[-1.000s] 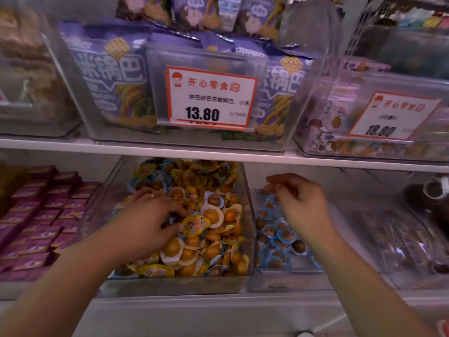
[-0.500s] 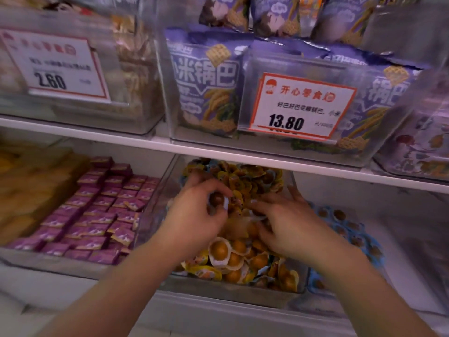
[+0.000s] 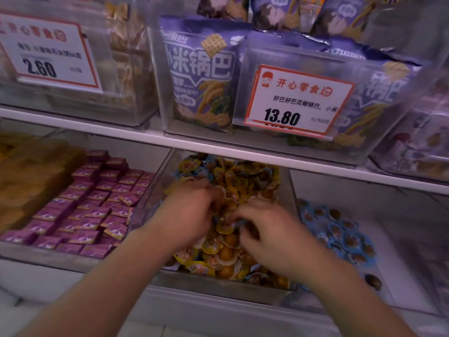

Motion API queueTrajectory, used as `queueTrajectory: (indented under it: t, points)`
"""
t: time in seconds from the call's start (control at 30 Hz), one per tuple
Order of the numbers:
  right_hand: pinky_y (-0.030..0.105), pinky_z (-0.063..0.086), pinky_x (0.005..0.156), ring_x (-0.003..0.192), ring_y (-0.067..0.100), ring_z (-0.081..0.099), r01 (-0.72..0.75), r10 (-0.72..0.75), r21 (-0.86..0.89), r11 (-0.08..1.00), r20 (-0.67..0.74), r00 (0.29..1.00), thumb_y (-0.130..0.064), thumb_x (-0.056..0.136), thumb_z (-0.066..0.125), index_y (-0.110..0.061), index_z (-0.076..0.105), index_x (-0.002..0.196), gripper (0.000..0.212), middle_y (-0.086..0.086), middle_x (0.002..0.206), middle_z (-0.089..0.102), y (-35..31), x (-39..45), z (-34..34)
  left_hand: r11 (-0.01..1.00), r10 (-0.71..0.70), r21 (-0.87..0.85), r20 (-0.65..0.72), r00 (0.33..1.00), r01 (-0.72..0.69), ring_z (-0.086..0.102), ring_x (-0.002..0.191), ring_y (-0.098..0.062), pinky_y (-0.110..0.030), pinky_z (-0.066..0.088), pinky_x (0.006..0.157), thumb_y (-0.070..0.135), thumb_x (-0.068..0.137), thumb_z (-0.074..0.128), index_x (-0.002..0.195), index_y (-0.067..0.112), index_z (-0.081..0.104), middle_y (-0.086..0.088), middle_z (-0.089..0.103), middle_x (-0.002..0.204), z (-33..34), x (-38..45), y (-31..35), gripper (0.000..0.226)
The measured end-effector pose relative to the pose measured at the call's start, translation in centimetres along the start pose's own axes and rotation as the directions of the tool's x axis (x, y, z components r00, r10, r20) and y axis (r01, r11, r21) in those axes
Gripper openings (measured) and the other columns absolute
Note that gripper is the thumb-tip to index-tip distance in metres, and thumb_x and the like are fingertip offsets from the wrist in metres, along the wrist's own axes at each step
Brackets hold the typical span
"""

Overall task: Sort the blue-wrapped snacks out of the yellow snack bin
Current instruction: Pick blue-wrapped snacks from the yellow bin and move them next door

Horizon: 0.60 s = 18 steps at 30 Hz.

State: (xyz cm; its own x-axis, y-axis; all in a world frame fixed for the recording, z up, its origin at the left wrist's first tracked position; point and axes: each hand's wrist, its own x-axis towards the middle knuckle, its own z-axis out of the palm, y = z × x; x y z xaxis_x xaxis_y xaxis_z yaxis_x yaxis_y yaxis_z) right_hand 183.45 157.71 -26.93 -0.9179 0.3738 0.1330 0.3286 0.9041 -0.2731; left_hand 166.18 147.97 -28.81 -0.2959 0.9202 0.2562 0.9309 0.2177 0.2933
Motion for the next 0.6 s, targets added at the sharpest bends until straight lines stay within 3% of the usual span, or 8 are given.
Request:
queueTrajectory:
  t: [0.03, 0.17, 0.27, 0.33, 0.4, 0.5, 0.6]
  points:
    - [0.039, 0.053, 0.078, 0.099, 0.019, 0.06, 0.019, -0.016, -0.071, 0.997, 0.042, 0.999, -0.036, 0.087, 0.047, -0.032, 0.059, 0.112, 0.028, -0.007, 0.105, 0.058, 0.0, 0.0, 0.6, 1.0, -0.023, 0.011, -0.014, 1.0, 0.023, 0.061, 0.098, -0.03, -0.04, 0.049, 0.084, 0.016, 0.079, 0.053, 0.093, 0.023, 0.07, -0.003, 0.061, 0.103, -0.2, 0.0, -0.1, 0.022]
    - [0.031, 0.041, 0.068, 0.103, 0.025, 0.059, -0.109, 0.086, -0.229, 0.967, -0.108, 0.99, -0.026, 0.091, 0.053, -0.025, 0.06, 0.116, 0.025, 0.0, 0.112, 0.059, 0.9, 0.7, 1.0, 0.999, -0.023, -0.031, -0.06, 0.998, 0.021, 0.06, 0.099, -0.031, -0.04, 0.049, 0.086, 0.024, 0.077, 0.042, 0.101, 0.026, 0.072, -0.002, 0.061, 0.103, -0.6, -0.1, 0.4, 0.039]
    - [0.03, 0.041, 0.069, 0.11, 0.026, 0.055, -0.09, 0.074, -0.309, 0.947, -0.064, 0.995, -0.027, 0.09, 0.054, -0.024, 0.058, 0.121, 0.031, 0.002, 0.118, 0.054, 1.3, 1.1, 1.5, 0.994, 0.045, -0.102, -0.047, 0.998, -0.05, 0.061, 0.097, -0.025, -0.037, 0.048, 0.085, 0.027, 0.088, 0.052, 0.107, 0.027, 0.07, 0.002, 0.06, 0.104, -0.2, -0.5, 0.8, 0.026]
    - [0.035, 0.048, 0.076, 0.113, 0.026, 0.05, -0.066, 0.068, -0.305, 0.95, -0.005, 0.998, -0.038, 0.09, 0.052, -0.027, 0.058, 0.125, 0.037, 0.002, 0.121, 0.05, 1.3, 1.1, 1.7, 0.995, 0.101, 0.013, 0.027, 0.995, -0.102, 0.058, 0.099, -0.022, -0.038, 0.046, 0.086, 0.053, 0.088, 0.053, 0.111, 0.033, 0.066, 0.003, 0.057, 0.11, 0.4, -0.8, 1.0, 0.033]
    - [0.038, 0.05, 0.081, 0.115, 0.025, 0.047, -0.042, 0.057, -0.321, 0.946, 0.038, 0.998, -0.048, 0.09, 0.051, -0.027, 0.056, 0.129, 0.044, 0.003, 0.123, 0.047, 1.4, 1.0, 1.9, 0.984, 0.073, 0.16, 0.067, 0.995, -0.083, 0.056, 0.1, -0.024, -0.038, 0.041, 0.086, 0.065, 0.08, 0.056, 0.114, 0.037, 0.064, 0.002, 0.055, 0.112, 0.8, -1.0, 0.9, 0.045]
    - [0.035, 0.048, 0.078, 0.117, 0.029, 0.047, -0.01, 0.037, -0.347, 0.938, 0.071, 0.997, -0.048, 0.09, 0.057, -0.03, 0.051, 0.136, 0.05, 0.005, 0.124, 0.043, 1.2, 1.2, 2.4, 0.968, 0.005, 0.252, -0.06, 0.998, 0.01, 0.06, 0.096, -0.028, -0.039, 0.042, 0.085, 0.048, 0.075, 0.068, 0.111, 0.035, 0.069, -0.001, 0.06, 0.104, -0.3, -0.5, 0.1, 0.038]
    - [0.033, 0.036, 0.065, 0.101, 0.032, 0.056, 0.022, -0.004, -0.353, 0.935, 0.052, 0.999, -0.043, 0.09, 0.06, -0.032, 0.054, 0.131, 0.044, 0.004, 0.118, 0.043, 0.7, 1.7, 2.8, 0.965, -0.096, 0.226, -0.175, 0.98, 0.135, 0.061, 0.091, -0.034, -0.041, 0.047, 0.082, 0.025, 0.077, 0.07, 0.113, 0.031, 0.071, -0.007, 0.064, 0.1, -1.7, -0.3, -1.1, 0.036]
